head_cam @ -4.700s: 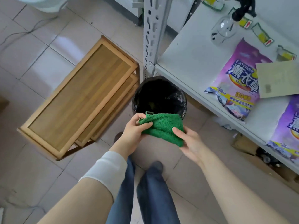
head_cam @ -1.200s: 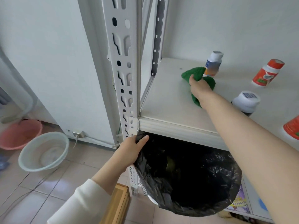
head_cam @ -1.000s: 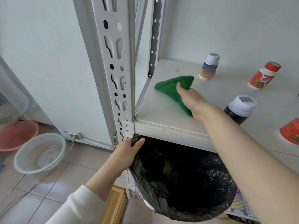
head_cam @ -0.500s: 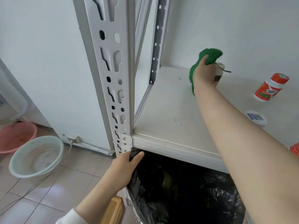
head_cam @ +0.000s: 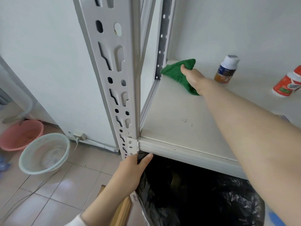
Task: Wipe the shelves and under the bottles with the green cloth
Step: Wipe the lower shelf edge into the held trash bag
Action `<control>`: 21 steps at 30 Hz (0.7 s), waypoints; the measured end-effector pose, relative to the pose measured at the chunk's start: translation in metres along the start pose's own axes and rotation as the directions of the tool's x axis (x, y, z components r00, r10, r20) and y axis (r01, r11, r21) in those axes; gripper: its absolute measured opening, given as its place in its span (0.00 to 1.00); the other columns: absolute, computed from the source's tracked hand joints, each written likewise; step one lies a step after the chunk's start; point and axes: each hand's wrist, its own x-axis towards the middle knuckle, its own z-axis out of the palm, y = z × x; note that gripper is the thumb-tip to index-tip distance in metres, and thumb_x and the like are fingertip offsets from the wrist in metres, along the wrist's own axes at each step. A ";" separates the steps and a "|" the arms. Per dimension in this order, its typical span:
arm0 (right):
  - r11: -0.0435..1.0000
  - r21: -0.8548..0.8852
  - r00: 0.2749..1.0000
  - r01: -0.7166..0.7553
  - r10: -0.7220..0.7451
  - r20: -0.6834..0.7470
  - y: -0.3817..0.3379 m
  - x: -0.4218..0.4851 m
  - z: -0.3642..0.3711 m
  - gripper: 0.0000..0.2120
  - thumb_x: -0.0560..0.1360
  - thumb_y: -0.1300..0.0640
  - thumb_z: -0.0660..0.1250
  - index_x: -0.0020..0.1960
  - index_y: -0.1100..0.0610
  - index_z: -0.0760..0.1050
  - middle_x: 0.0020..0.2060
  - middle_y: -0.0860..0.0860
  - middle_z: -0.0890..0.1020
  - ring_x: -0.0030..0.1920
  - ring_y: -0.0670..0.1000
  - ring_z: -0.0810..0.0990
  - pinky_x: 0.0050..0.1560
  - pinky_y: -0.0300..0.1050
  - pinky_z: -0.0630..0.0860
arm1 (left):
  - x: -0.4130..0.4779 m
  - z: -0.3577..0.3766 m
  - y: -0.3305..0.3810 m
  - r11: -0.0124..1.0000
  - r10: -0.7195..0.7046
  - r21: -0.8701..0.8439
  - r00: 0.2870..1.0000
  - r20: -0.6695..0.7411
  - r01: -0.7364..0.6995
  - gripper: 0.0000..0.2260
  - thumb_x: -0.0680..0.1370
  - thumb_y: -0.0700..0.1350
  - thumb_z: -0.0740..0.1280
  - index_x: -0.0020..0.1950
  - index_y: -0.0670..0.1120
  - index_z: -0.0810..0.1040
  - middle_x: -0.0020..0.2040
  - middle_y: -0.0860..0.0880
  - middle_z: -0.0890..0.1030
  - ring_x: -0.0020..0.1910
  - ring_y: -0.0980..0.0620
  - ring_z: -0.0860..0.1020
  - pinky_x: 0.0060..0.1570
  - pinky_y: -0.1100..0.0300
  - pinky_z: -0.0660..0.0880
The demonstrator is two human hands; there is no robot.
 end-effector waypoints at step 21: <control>0.766 0.632 0.954 0.121 0.087 -0.287 0.037 -0.184 -0.014 0.12 0.78 0.48 0.57 0.45 0.53 0.74 0.45 0.52 0.82 0.50 0.54 0.81 0.56 0.54 0.77 | -0.001 -0.003 0.003 0.997 0.073 0.015 0.997 0.003 -0.073 0.20 0.76 0.60 0.59 0.49 0.45 0.78 0.47 0.44 0.83 0.48 0.44 0.80 0.57 0.48 0.75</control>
